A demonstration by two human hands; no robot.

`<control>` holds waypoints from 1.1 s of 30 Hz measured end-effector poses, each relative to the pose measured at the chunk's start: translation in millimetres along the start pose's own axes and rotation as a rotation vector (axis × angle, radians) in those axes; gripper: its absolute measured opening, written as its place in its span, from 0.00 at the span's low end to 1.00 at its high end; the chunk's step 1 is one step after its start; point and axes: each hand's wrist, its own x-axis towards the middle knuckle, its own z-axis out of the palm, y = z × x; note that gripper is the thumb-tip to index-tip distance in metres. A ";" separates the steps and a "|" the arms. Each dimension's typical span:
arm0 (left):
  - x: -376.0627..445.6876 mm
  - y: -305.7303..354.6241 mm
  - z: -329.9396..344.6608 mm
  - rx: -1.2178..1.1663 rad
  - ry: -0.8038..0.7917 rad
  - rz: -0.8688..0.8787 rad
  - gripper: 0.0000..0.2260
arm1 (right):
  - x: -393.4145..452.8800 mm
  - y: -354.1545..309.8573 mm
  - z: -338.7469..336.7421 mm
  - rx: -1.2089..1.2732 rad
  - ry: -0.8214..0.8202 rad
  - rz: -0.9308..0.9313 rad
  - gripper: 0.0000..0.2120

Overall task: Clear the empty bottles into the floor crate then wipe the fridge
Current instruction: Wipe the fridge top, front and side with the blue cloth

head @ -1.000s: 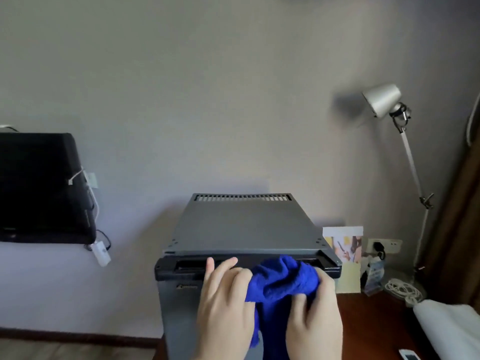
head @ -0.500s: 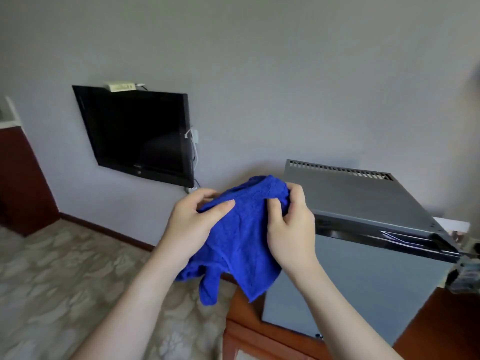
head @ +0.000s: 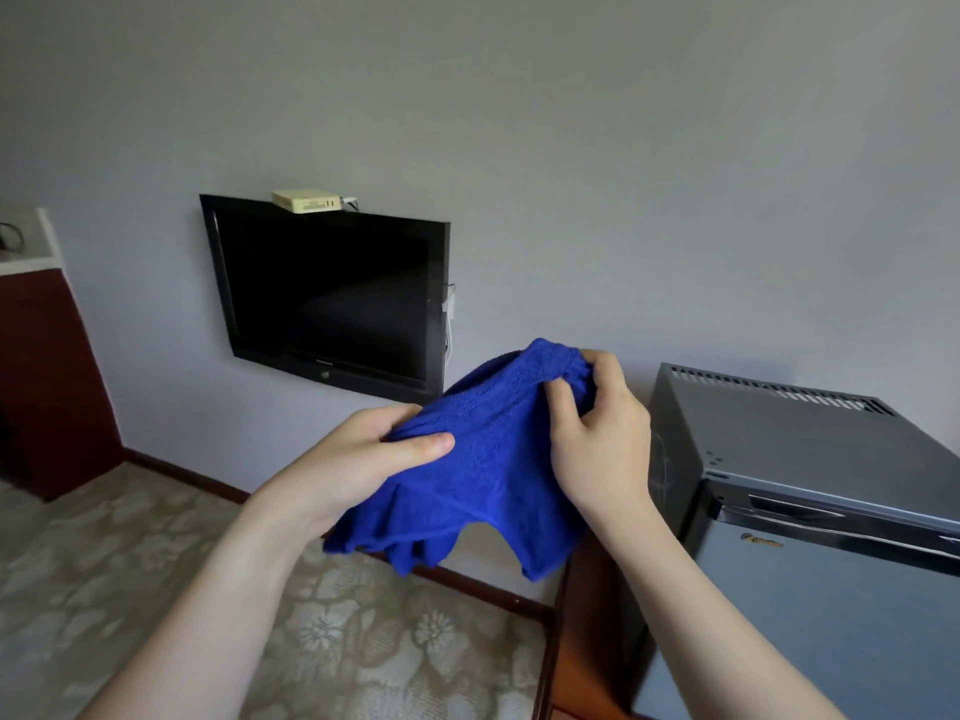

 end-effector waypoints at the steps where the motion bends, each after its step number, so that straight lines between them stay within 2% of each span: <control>1: 5.9 -0.8 -7.0 -0.009 0.010 0.018 0.13 | 3.9 -2.5 6.1 -0.002 0.010 0.006 0.04; 6: 45.0 -0.9 -23.1 -0.038 0.074 0.102 0.09 | 28.1 -2.3 26.5 -0.021 0.061 0.027 0.04; 10: 87.1 -5.8 -30.4 -0.083 0.137 0.154 0.02 | 48.0 11.2 41.3 -0.033 0.079 0.068 0.04; 16: 161.9 -20.3 -40.0 -0.110 0.167 0.187 0.04 | 91.9 47.0 80.0 -0.003 0.128 0.113 0.03; 20: 221.0 -27.6 -52.7 -0.002 0.183 0.248 0.04 | 128.3 76.1 113.2 0.012 0.166 0.146 0.03; 24: 284.5 -26.8 -60.5 0.093 0.128 0.307 0.06 | 158.8 107.0 139.8 -0.001 0.240 0.188 0.02; 29: 356.1 -30.2 -49.0 0.078 0.050 0.328 0.08 | 190.0 136.9 150.7 -0.125 0.324 0.209 0.03; 33: 406.7 -35.2 -23.0 0.019 -0.070 0.311 0.09 | 205.2 159.3 145.5 -0.275 0.419 0.245 0.04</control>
